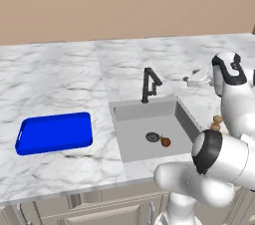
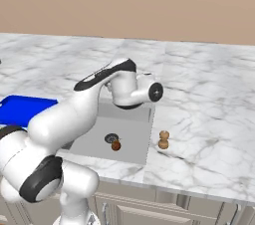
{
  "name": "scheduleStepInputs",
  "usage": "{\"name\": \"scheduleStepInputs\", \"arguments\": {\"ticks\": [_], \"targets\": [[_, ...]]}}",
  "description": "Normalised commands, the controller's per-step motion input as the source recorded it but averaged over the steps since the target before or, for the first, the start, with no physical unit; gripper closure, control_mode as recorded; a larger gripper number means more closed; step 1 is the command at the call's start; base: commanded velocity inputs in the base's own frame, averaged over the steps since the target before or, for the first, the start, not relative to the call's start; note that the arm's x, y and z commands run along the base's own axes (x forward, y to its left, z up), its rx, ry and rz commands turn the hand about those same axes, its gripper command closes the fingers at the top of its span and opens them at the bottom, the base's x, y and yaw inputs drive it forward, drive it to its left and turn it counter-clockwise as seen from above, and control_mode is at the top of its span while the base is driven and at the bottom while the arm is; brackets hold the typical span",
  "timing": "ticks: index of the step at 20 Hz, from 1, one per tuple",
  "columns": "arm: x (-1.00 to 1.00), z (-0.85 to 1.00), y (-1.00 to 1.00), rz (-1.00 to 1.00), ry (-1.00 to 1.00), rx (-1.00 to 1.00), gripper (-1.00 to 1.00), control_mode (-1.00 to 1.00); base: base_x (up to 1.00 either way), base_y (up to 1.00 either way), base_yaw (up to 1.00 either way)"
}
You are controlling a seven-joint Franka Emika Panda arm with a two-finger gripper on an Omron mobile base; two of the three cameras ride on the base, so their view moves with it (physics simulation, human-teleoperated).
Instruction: Pick up all produce items and place them in the sink. Turn on the sink faucet to wash them. Then turn the sink off and put them in the tray.
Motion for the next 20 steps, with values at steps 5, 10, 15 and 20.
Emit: {"name": "scheduleStepInputs", "arguments": {"ticks": [5, 10, 15, 20], "targets": [[-0.37, 0.00, 0.18, -0.26, 0.37, -0.05, -1.00, -1.00, 0.00, 0.00, 0.00], [-0.24, -0.09, 0.12, -0.24, 0.33, -0.04, -1.00, -1.00, 0.00, 0.00, 0.00], [-0.32, -0.26, 0.00, -0.12, 0.12, -0.01, -1.00, -1.00, 0.00, 0.00, 0.00], [-0.25, -0.28, 0.00, -0.08, 0.10, 0.00, -1.00, -1.00, 0.00, 0.00, 0.00]]}}
